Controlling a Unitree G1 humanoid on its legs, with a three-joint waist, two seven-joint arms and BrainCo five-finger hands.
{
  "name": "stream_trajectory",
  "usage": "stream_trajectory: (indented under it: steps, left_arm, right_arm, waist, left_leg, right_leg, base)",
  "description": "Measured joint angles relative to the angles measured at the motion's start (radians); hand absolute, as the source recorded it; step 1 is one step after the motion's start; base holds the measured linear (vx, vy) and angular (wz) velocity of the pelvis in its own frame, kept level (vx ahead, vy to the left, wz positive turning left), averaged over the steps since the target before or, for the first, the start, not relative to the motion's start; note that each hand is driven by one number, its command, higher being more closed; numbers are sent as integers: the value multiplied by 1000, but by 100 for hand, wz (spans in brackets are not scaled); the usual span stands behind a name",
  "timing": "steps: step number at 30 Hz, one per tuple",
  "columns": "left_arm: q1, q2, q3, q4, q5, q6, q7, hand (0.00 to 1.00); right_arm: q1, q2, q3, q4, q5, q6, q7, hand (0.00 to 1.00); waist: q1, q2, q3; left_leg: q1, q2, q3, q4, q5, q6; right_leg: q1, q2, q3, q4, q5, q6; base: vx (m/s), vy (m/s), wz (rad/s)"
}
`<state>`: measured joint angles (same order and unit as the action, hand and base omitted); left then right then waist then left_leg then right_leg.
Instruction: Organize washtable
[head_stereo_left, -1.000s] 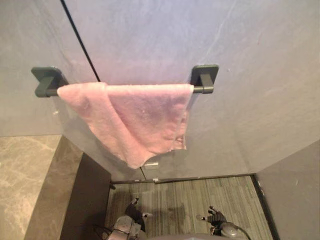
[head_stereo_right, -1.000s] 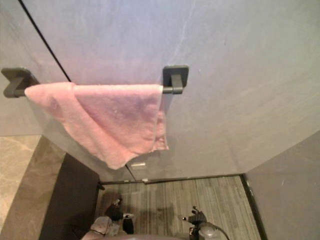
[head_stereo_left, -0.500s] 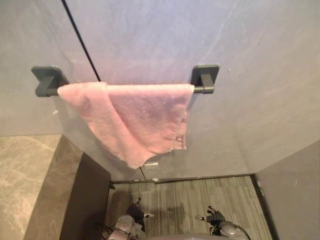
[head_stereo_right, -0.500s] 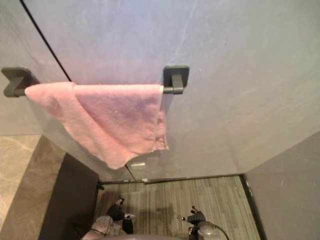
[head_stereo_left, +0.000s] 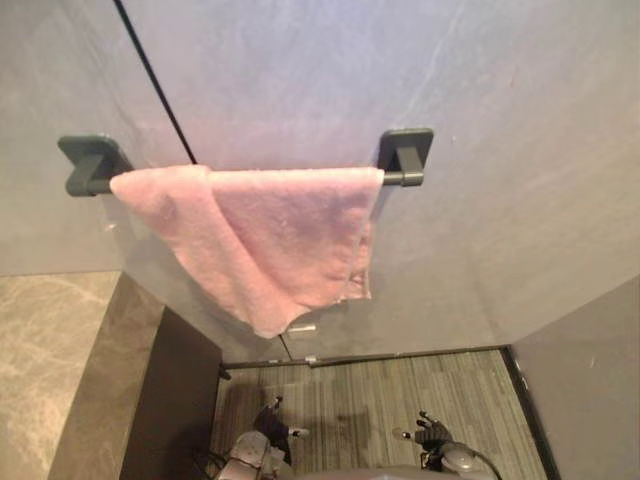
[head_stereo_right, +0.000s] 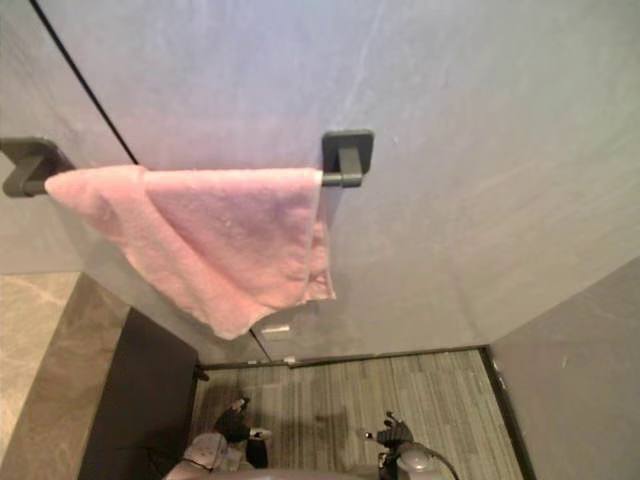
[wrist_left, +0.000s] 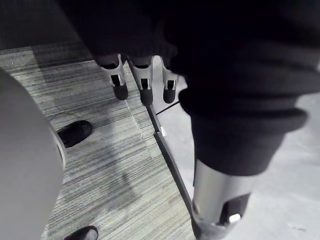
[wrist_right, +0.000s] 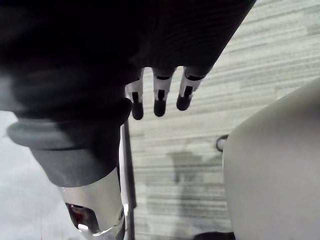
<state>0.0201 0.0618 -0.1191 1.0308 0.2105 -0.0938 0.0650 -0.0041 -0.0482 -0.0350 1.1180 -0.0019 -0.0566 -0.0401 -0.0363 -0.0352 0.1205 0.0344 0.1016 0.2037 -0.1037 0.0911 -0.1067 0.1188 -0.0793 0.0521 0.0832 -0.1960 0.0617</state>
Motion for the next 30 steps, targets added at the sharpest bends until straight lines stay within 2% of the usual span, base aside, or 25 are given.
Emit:
stream_trajectory:
  steps: [12, 30]
  left_arm:
    - [1, 0, 3, 0, -1, 2, 0, 0]
    - [2, 2, 48, -2, -4, 18, -1, 0]
  right_arm:
    - [1, -1, 5, -6, 0, -1, 3, 0]
    - [37, -16, 91, -98, 0, 4, 46, 0]
  waist:
    - [-2, 1, 0]
    - [-3, -1, 2]
  left_leg:
    - [0, 0, 1, 0, 0, 0]
    - [-5, 4, -4, 0, -4, -5]
  right_leg:
    - [0, 0, 0, 0, 0, 0]
    - [-1, 5, -3, 0, -7, -6]
  base:
    - [0, 0, 0]
    - [0, 0, 1]
